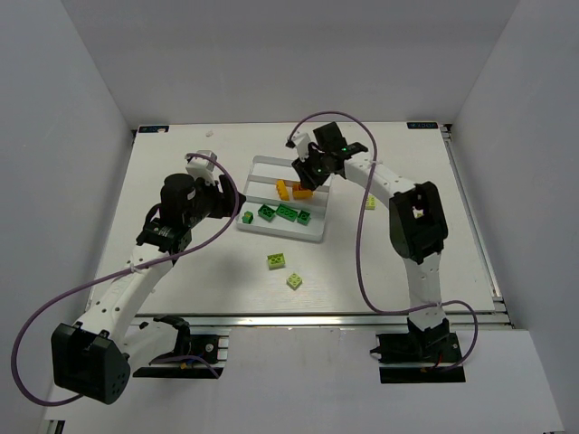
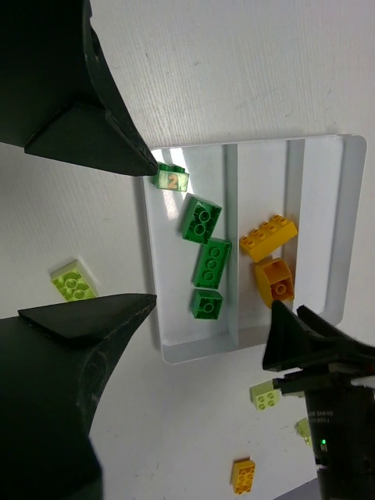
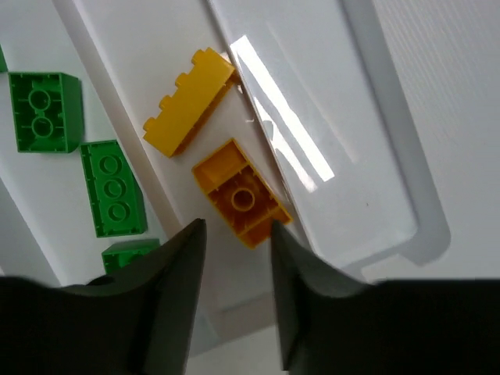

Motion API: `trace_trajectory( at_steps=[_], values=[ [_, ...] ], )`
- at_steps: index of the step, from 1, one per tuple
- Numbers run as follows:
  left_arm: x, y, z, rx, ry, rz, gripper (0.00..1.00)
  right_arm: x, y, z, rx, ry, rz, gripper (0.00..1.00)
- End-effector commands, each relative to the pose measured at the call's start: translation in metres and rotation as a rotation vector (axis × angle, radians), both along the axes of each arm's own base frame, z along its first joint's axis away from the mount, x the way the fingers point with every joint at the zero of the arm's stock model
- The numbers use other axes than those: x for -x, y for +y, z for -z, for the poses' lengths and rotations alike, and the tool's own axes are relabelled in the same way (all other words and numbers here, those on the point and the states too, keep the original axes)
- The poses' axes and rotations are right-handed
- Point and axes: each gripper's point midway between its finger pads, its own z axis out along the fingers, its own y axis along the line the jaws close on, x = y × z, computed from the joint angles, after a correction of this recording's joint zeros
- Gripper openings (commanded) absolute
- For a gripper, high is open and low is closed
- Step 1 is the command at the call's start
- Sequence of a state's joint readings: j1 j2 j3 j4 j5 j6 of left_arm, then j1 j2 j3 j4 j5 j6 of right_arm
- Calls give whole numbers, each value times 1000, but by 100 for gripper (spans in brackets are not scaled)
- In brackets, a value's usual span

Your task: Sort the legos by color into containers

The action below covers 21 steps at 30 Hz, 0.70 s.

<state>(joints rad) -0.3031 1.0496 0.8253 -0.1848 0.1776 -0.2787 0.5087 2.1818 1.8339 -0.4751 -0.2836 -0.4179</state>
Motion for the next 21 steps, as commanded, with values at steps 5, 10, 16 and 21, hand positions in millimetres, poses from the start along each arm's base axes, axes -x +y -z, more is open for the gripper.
trace_trajectory(
  at_steps=[5, 10, 16, 21],
  values=[
    [7, 2, -17, 26, -54, -2, 71, -12, -126, -89, -5, -225, 512, 10],
    [11, 0, -26, 49, -74, 16, 70, 33, -201, -63, -11, -48, 662, 11],
    [16, -3, -34, 72, -95, 29, 70, 84, -289, -46, 42, 4, 809, 79],
    [18, -6, -39, 89, -107, 46, 70, 102, -339, -22, 166, 65, 930, 79]
  ],
)
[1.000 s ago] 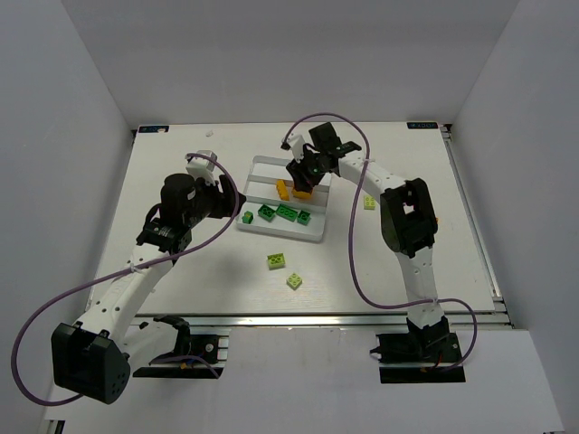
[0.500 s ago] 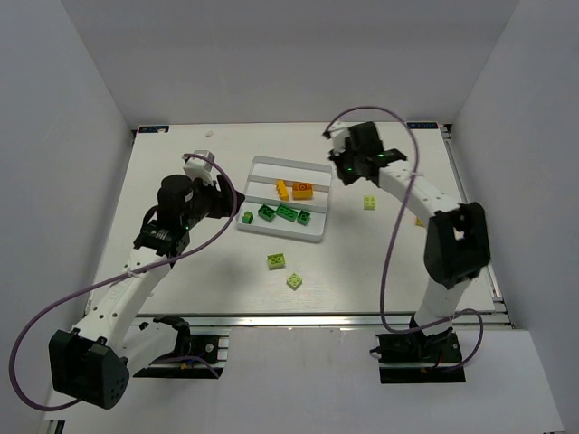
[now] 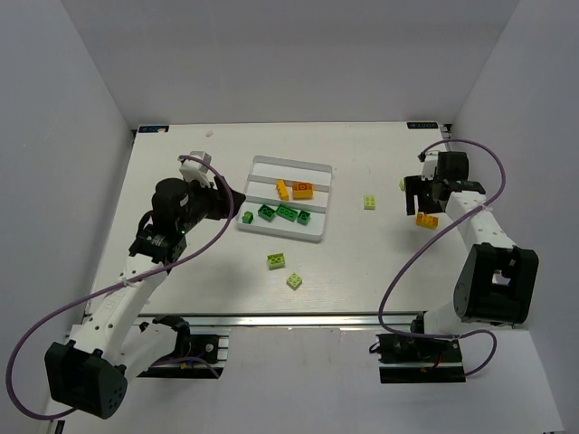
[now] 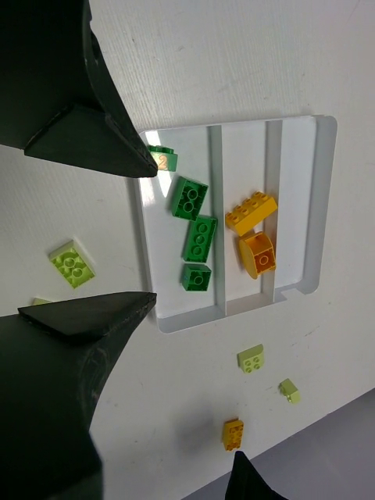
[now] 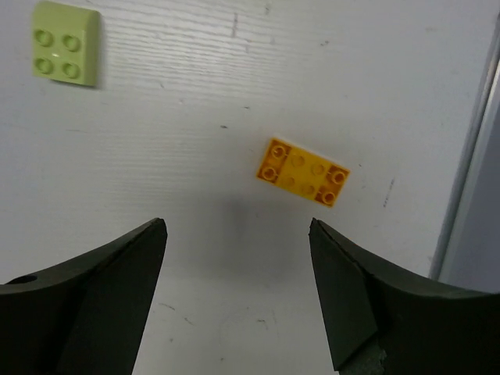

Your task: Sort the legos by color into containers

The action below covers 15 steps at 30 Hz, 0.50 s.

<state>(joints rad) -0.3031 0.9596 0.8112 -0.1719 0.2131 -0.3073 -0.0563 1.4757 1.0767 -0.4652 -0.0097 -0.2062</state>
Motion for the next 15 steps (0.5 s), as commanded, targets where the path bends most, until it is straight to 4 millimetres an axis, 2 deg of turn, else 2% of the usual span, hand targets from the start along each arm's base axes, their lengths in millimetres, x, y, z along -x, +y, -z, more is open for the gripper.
trace_trajectory(
  at_steps=[1, 5, 7, 8, 10, 11, 12, 15],
  values=[
    [4, -3, -13, 30, -41, 22, 70, 8, -24, 9, 60, 48, 44, 79],
    [5, -2, -13, 30, -42, 21, 70, 4, -42, 28, 118, 73, 5, 84],
    [4, -2, -12, 29, -38, 19, 70, 3, -44, 41, 145, 119, -95, 89],
    [4, -3, -12, 30, -39, 20, 70, -1, -38, 39, 126, 125, -156, 89],
    [4, -3, -12, 30, -36, 25, 70, -1, -39, 44, 136, 159, -238, 89],
    [4, -4, -11, 31, -35, 26, 70, -4, -36, 43, 149, 150, -333, 89],
    [4, -4, -10, 31, -31, 27, 70, 0, -34, 43, 150, 165, -397, 79],
    [4, -4, -10, 30, -29, 27, 70, 0, -31, 41, 208, 138, -579, 75]
  ],
)
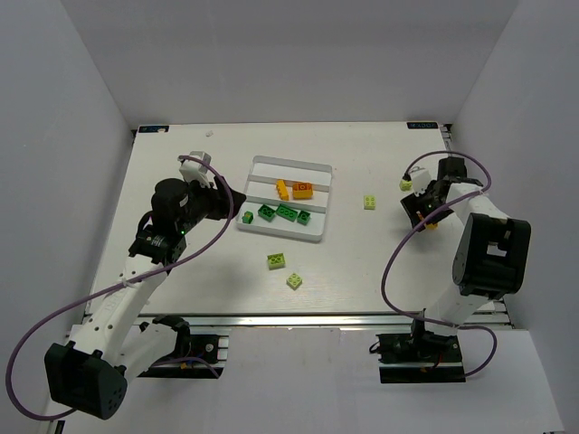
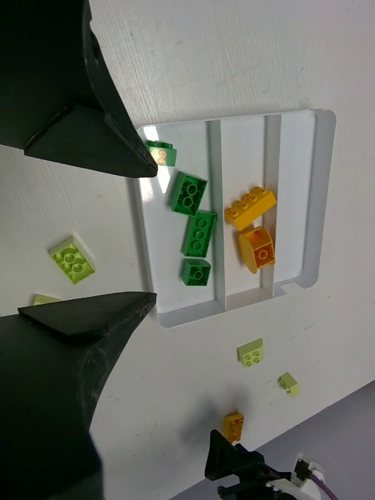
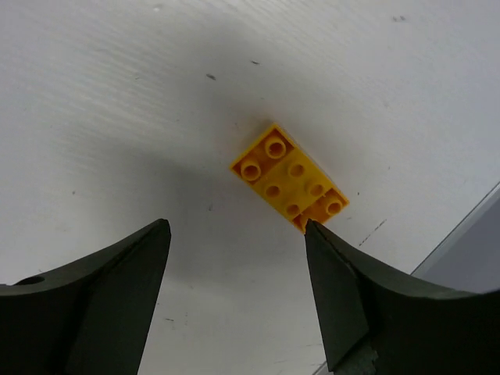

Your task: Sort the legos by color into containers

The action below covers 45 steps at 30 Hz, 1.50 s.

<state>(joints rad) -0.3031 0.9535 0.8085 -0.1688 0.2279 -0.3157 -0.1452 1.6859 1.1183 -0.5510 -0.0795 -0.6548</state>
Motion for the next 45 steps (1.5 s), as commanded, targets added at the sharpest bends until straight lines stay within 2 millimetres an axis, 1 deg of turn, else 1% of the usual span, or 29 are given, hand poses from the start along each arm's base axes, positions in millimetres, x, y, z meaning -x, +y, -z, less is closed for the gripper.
trace_trajectory(
  at_steps=[1, 3, 4, 8, 9, 12, 14, 15, 16, 17, 19, 20, 21, 23, 24, 25, 26, 28, 34, 35, 37, 38, 39, 40, 41, 42, 43, 44, 45],
  values=[
    [1, -2, -9, 17, -30, 17, 70, -13, 2, -27, 63, -92, -290, 75],
    [1, -2, -6, 15, -25, 17, 70, -11, -3, -26, 127, -109, -379, 75],
    [1, -2, -6, 14, -23, 16, 70, -12, -5, -30, 155, -127, -412, 76],
    [0, -3, -5, 15, -20, 21, 70, -9, -13, -23, 261, -114, -558, 77],
    [0, -4, -5, 17, -19, 23, 70, -10, -15, -19, 284, -105, -589, 79],
    [-1, -3, -3, 11, -15, 19, 70, -14, -15, -13, 297, -88, -658, 79],
    [-1, -2, -2, 7, -13, 12, 70, -19, -15, -11, 303, -77, -668, 79],
    [-2, -2, -2, 7, -13, 10, 70, -20, -15, -4, 296, -58, -671, 79],
    [-2, -1, -1, 4, -11, 9, 70, -28, -17, -9, 305, -69, -667, 78],
    [-2, -1, -1, 3, -12, 5, 70, -30, -18, -6, 305, -62, -670, 78],
    [-2, -1, 0, 2, -9, 5, 70, -33, -18, 1, 297, -38, -672, 77],
    [-3, -1, 1, 0, -7, 5, 70, -37, -18, 1, 296, -33, -677, 75],
    [-3, 0, 2, -2, -3, 2, 70, -36, -18, 9, 282, -6, -683, 73],
    [-3, 0, 3, -4, -2, 0, 70, -43, -19, 9, 280, -1, -675, 69],
    [-3, 0, 2, -4, -4, -2, 70, -43, -19, 16, 273, 22, -677, 67],
    [-4, 1, 2, -6, -5, -4, 70, -46, -21, 16, 283, 27, -676, 64],
    [-4, 1, 3, -7, -2, -4, 70, -43, -23, 23, 278, 56, -679, 62],
    [-4, 1, 3, -8, 0, -6, 70, -41, -23, 28, 268, 86, -688, 58],
    [-6, 3, 3, -7, -1, -11, 70, -21, -12, 40, 172, 171, -713, 36],
    [-5, 3, 3, -6, -1, -8, 70, -19, -10, 38, 164, 169, -712, 26],
    [-5, 3, 2, -5, -3, -6, 70, -17, 8, 32, 108, 149, -712, 15],
    [-5, 2, 3, -4, -2, -2, 70, -18, 20, 26, 85, 129, -706, 5],
    [-5, 2, 2, -2, -1, -1, 70, -23, 29, 14, 72, 95, -691, 2],
    [-5, 1, 1, 0, -6, 1, 70, -28, 51, 2, 10, 51, -682, 0],
    [-4, 1, 1, 1, -5, 5, 70, -30, 68, -9, -20, 19, -686, 0],
    [-4, 0, 0, 3, -8, 10, 70, -33, 89, -26, -41, -33, -710, 0],
    [-4, 0, 0, 3, -11, 8, 70, -34, 110, -39, -102, -68, -709, 0],
    [-3, 0, 0, 4, -12, 10, 70, -33, 122, -48, -131, -94, -713, 0],
    [-3, 0, -1, 5, -15, 10, 70, -34, 153, -63, -151, -147, -762, 0]
  ],
)
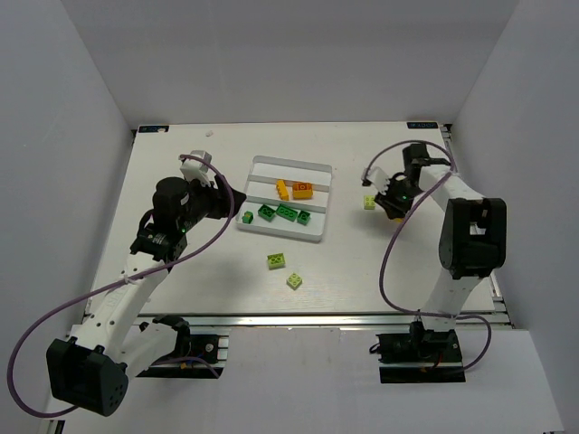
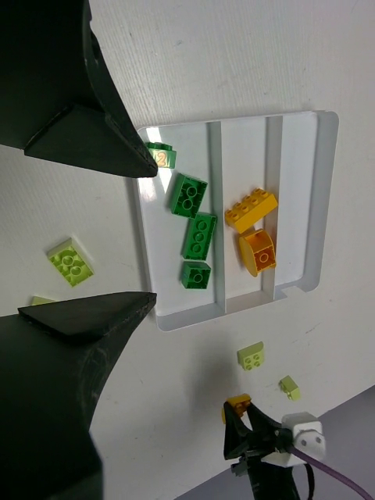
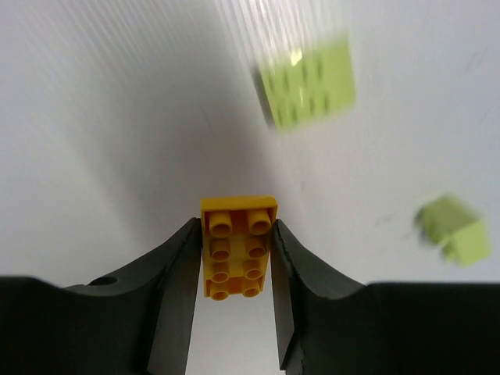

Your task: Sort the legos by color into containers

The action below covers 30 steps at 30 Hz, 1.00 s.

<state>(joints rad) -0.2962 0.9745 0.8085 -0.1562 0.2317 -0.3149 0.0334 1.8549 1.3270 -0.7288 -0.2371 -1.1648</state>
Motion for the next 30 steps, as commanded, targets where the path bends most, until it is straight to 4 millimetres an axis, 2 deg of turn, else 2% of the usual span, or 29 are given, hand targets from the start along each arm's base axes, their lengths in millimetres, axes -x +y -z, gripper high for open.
trace_trajectory(
  at_steps=[1, 2, 3, 4, 6, 7, 8, 9, 10, 11, 12, 13, 14, 15, 16, 17, 21, 24, 25, 26, 30],
  values=[
    [1, 0, -5, 5, -24, 12, 70, -6, 89, -80, -256, -116, -46, 0],
    [2, 1, -5, 4, -26, 9, 70, -7, 102, -89, -279, -129, -47, 0],
    [2, 1, -6, 3, -31, 11, 70, -10, 133, -98, -311, -161, -90, 0],
    [2, 1, -6, 2, -33, 12, 70, -15, 147, -105, -333, -182, -86, 0],
    [3, 1, -9, 1, -48, 16, 70, -28, 190, -125, -396, -224, -85, 0],
    [3, 1, -9, 0, -53, 13, 70, -34, 201, -131, -414, -237, -77, 0],
    [4, 2, -10, -1, -55, 12, 70, -44, 222, -138, -440, -244, -66, 0],
    [3, 3, -11, -4, -65, 9, 70, -55, 229, -140, -433, -269, -51, 0],
    [3, 5, -13, -6, -74, -3, 70, -57, 246, -141, -431, -279, -61, 0],
    [3, 6, -11, -10, -71, -7, 70, -74, 258, -137, -426, -293, -48, 0],
    [3, 6, -11, -14, -75, -7, 70, -86, 258, -134, -398, -316, -22, 0],
    [2, 7, -10, -18, -73, -11, 70, -91, 268, -132, -395, -326, -20, 0],
    [2, 7, -11, -18, -75, -12, 70, -98, 271, -112, -376, -303, -5, 0],
    [2, 7, -10, -20, -74, -12, 70, -105, 276, -115, -385, -314, -2, 0],
    [1, 7, -9, -23, -71, -14, 70, -106, 281, -101, -375, -293, -4, 1],
    [1, 7, -9, -25, -72, -14, 70, -108, 282, -97, -374, -289, -3, 3],
    [0, 6, -7, -25, -64, -8, 70, -103, 284, -82, -371, -273, -7, 8],
    [0, 4, -5, -24, -57, 2, 70, -91, 282, -76, -380, -253, -16, 12],
    [0, 4, -5, -23, -55, 4, 70, -85, 278, -68, -370, -235, -14, 12],
    [0, 3, -6, -21, -58, 9, 70, -84, 276, -74, -378, -248, -13, 14],
    [0, 2, -4, -20, -52, 12, 70, -72, 269, -67, -360, -225, -16, 20]
  ],
)
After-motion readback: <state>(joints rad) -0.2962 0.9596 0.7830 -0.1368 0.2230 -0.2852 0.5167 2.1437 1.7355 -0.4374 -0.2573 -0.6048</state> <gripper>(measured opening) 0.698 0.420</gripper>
